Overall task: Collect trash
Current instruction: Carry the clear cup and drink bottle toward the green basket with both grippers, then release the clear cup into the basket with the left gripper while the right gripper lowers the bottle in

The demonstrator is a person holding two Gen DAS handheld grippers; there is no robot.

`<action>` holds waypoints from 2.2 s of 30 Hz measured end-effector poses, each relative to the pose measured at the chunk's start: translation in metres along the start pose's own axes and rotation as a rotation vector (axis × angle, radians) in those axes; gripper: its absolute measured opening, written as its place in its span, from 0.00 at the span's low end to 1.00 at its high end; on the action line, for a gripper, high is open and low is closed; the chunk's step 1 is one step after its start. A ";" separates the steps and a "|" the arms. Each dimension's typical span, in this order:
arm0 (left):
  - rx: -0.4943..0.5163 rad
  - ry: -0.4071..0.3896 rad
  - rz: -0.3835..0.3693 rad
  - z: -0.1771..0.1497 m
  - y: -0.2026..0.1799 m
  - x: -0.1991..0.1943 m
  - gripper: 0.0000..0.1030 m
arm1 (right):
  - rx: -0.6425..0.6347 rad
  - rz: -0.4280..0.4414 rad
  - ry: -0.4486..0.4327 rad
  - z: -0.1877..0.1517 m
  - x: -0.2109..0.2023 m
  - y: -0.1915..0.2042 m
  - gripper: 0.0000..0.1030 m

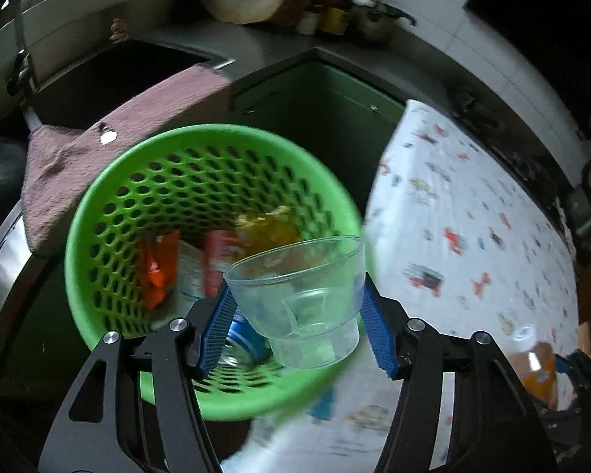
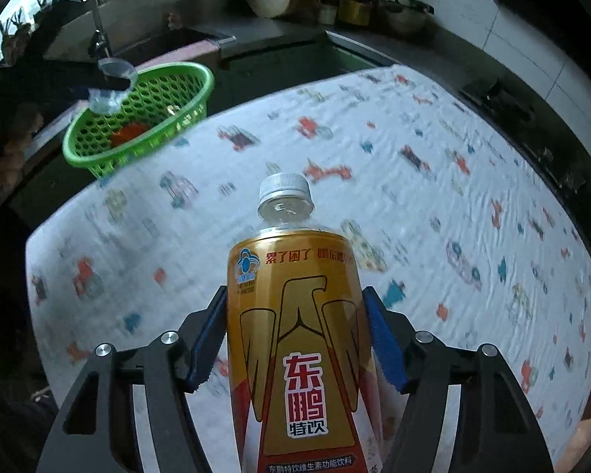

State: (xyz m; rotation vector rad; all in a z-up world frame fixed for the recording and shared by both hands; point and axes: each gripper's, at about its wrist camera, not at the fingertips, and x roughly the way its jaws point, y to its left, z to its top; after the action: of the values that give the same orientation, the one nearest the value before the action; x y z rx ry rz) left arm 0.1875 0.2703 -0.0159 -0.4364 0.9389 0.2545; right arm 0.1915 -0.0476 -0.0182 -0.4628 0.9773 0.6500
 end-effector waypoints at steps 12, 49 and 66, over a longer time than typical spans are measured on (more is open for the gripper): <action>-0.100 0.027 -0.006 -0.003 0.068 0.003 0.74 | -0.031 0.089 -0.146 0.078 -0.003 0.063 0.62; -0.220 -0.043 0.042 -0.052 0.163 -0.035 0.76 | -0.064 0.156 -0.252 0.209 0.085 0.191 0.71; -0.178 -0.050 0.028 -0.053 0.137 -0.042 0.76 | -0.083 0.168 -0.252 0.176 0.047 0.178 0.75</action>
State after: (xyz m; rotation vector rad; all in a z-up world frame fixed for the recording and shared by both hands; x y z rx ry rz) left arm 0.0717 0.3656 -0.0430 -0.5785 0.8772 0.3749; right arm 0.1944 0.2053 0.0142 -0.3635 0.7568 0.8807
